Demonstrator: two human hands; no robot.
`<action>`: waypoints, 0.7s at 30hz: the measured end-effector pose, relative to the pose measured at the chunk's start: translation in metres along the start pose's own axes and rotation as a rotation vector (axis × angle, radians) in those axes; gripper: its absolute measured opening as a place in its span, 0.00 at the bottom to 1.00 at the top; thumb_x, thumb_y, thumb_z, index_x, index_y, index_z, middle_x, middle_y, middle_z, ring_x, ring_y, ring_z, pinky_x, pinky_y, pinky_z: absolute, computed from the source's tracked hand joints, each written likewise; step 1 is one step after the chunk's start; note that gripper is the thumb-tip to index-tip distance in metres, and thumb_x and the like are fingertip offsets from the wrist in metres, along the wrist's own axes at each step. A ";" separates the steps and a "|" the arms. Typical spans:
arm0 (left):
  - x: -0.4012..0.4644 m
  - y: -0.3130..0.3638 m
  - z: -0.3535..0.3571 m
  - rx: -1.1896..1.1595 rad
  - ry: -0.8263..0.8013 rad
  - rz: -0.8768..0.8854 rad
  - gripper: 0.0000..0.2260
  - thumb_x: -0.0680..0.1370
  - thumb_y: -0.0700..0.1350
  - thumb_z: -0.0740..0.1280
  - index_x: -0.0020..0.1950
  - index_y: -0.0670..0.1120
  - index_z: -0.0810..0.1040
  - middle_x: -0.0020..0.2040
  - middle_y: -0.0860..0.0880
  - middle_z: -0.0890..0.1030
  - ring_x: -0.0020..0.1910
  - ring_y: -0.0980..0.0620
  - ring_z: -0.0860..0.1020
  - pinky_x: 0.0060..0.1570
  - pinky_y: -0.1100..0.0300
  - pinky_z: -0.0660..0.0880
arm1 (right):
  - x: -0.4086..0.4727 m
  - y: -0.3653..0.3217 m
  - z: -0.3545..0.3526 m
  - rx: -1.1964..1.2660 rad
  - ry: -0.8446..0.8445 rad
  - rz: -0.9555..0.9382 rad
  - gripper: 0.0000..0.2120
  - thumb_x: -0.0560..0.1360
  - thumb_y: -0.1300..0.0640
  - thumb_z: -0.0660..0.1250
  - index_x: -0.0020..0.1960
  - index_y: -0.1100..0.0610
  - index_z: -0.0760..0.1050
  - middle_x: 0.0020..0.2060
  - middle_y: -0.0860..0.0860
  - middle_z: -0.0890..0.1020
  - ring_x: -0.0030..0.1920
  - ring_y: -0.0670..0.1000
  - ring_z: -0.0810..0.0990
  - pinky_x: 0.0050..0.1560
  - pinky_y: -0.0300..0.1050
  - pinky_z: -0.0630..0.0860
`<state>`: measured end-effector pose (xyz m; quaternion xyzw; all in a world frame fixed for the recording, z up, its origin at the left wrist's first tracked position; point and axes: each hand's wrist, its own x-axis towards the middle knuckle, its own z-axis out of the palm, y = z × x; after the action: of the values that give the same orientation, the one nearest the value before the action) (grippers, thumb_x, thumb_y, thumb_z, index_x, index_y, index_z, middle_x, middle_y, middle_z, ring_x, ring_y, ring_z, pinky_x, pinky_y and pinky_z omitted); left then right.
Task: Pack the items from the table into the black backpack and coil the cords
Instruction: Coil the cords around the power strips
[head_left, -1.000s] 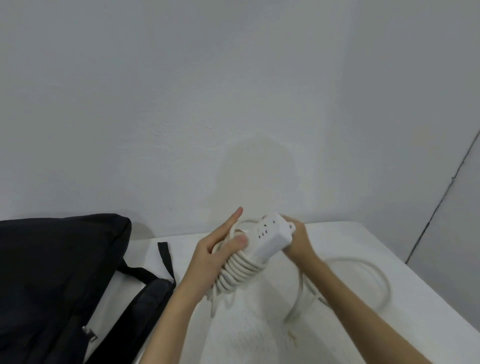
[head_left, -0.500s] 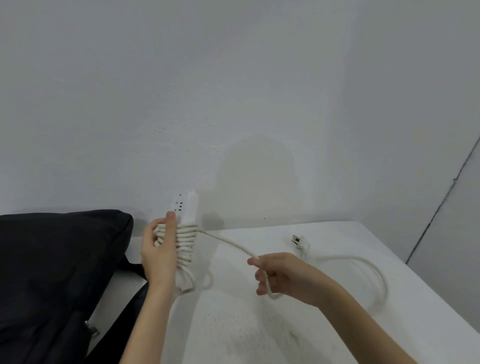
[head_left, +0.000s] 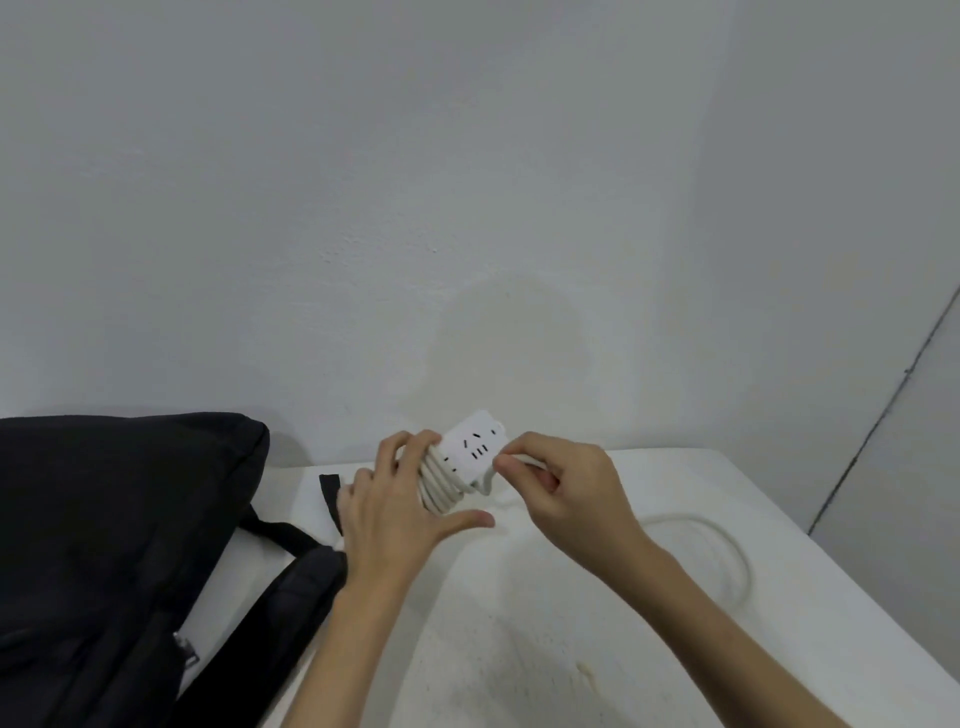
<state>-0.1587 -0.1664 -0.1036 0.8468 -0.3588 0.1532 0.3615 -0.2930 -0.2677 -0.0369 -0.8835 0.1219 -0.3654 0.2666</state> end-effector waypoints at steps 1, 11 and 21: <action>-0.003 0.006 0.002 -0.006 0.005 0.005 0.46 0.53 0.84 0.49 0.60 0.57 0.70 0.59 0.56 0.73 0.42 0.48 0.77 0.44 0.54 0.69 | 0.001 -0.004 -0.001 0.064 -0.024 0.002 0.07 0.73 0.56 0.67 0.37 0.56 0.79 0.22 0.39 0.71 0.26 0.42 0.70 0.30 0.31 0.61; -0.012 0.029 0.003 -0.125 0.062 -0.091 0.30 0.63 0.70 0.55 0.57 0.55 0.72 0.53 0.58 0.77 0.40 0.48 0.78 0.41 0.54 0.74 | -0.007 -0.018 -0.020 0.487 -0.300 0.174 0.04 0.72 0.61 0.71 0.45 0.62 0.81 0.23 0.44 0.75 0.22 0.41 0.69 0.26 0.30 0.65; -0.002 0.032 -0.038 -0.357 -0.237 -0.031 0.40 0.56 0.69 0.64 0.67 0.75 0.55 0.49 0.66 0.73 0.42 0.63 0.75 0.42 0.67 0.70 | 0.030 0.026 -0.055 0.482 0.058 0.102 0.04 0.72 0.59 0.68 0.38 0.56 0.79 0.26 0.44 0.77 0.29 0.40 0.72 0.32 0.30 0.68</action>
<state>-0.1831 -0.1536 -0.0625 0.7870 -0.4069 -0.0190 0.4633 -0.3118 -0.3227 -0.0018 -0.7761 0.0830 -0.3952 0.4843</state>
